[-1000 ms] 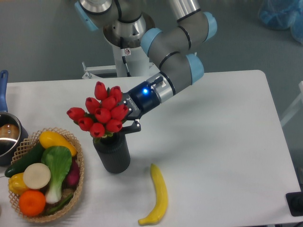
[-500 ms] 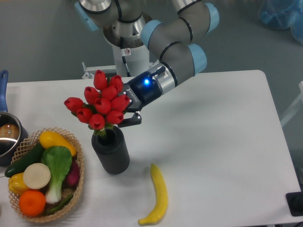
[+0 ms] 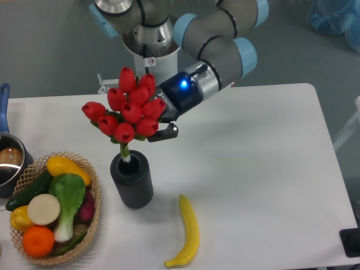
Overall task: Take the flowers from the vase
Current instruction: 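Lift the gripped tulips up out of the grey vase, then carry the tulips up and away from the vase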
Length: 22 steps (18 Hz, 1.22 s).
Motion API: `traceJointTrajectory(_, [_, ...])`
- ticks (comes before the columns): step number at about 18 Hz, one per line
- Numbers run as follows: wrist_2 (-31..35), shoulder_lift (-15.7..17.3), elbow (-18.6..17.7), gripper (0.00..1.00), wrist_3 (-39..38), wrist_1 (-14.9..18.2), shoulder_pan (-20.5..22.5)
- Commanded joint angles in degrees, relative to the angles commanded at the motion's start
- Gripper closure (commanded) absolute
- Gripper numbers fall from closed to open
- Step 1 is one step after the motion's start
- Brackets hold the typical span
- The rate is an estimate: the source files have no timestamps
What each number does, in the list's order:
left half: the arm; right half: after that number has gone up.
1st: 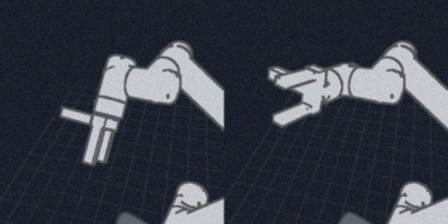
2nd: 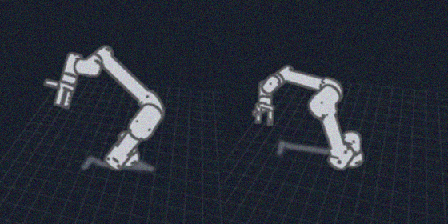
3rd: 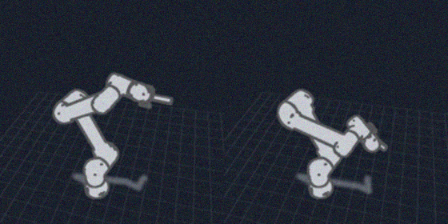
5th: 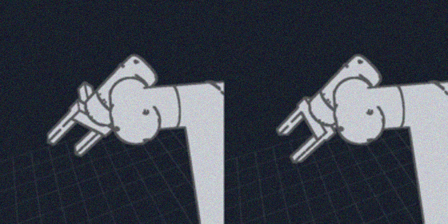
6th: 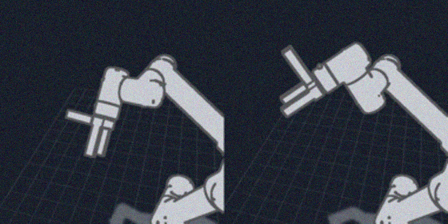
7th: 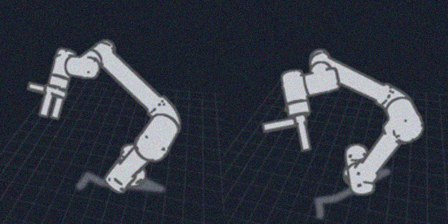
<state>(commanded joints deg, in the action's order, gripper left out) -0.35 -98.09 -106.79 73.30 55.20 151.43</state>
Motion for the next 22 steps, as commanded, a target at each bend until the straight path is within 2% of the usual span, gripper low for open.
traceJointTrajectory(7, [-0.97,0.09,0.88,0.6,-1.75,0.09,3.6])
traceJointTrajectory(11, [-0.35,0.88,0.97,0.6,-3.69,0.09,4.13])
traceJointTrajectory(16, [0.09,0.09,1.32,0.6,-3.61,-0.44,5.89])
traceJointTrajectory(20, [7.19,-2.28,2.73,0.6,-3.08,-2.54,7.38])
traceJointTrajectory(22, [8.08,-3.25,3.25,0.6,-2.47,-3.16,7.74])
